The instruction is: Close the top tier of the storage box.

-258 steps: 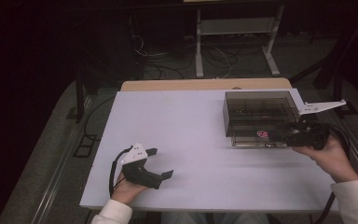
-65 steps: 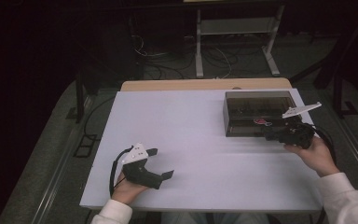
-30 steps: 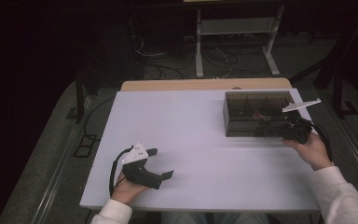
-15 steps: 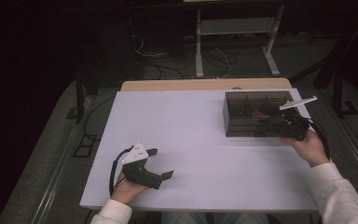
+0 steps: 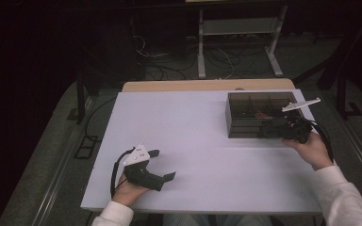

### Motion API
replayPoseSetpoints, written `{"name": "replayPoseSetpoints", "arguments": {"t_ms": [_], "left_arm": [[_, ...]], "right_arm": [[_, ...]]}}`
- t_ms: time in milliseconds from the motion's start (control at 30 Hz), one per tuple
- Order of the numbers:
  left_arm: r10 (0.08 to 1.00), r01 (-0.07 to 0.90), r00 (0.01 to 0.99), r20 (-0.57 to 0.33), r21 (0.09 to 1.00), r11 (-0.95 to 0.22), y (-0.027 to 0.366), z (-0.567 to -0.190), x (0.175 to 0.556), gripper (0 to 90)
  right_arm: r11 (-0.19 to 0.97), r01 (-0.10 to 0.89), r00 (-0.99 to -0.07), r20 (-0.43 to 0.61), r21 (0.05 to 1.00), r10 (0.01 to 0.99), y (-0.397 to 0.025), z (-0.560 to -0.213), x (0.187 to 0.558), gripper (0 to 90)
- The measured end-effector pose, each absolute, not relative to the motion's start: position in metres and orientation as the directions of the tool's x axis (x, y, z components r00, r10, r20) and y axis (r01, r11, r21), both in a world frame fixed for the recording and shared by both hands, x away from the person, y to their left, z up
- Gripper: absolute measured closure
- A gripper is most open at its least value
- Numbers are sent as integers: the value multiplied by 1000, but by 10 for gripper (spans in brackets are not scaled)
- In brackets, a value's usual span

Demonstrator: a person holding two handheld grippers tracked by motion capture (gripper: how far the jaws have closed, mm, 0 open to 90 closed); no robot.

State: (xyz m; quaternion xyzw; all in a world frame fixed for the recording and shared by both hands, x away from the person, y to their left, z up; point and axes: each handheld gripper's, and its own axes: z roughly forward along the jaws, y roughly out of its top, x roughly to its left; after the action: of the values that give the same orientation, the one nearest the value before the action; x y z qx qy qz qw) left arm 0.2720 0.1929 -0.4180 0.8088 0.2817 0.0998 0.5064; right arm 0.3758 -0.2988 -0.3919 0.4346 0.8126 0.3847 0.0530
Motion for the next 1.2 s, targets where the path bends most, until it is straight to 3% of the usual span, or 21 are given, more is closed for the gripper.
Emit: {"name": "replayPoseSetpoints", "arguments": {"t_ms": [267, 1033, 1200], "left_arm": [[557, 353, 821, -123, 877, -326, 193, -418, 271, 0], [555, 352, 822, -125, 879, -322, 192, -417, 270, 0], [555, 350, 823, -122, 879, -325, 192, -417, 269, 0]], "right_arm": [[300, 669, -620, 287, 681, 731, -296, -391, 363, 698], [242, 613, -625, 273, 752, 732, -288, -385, 323, 158], [214, 613, -619, 295, 760, 728, -291, -386, 316, 79]]}}
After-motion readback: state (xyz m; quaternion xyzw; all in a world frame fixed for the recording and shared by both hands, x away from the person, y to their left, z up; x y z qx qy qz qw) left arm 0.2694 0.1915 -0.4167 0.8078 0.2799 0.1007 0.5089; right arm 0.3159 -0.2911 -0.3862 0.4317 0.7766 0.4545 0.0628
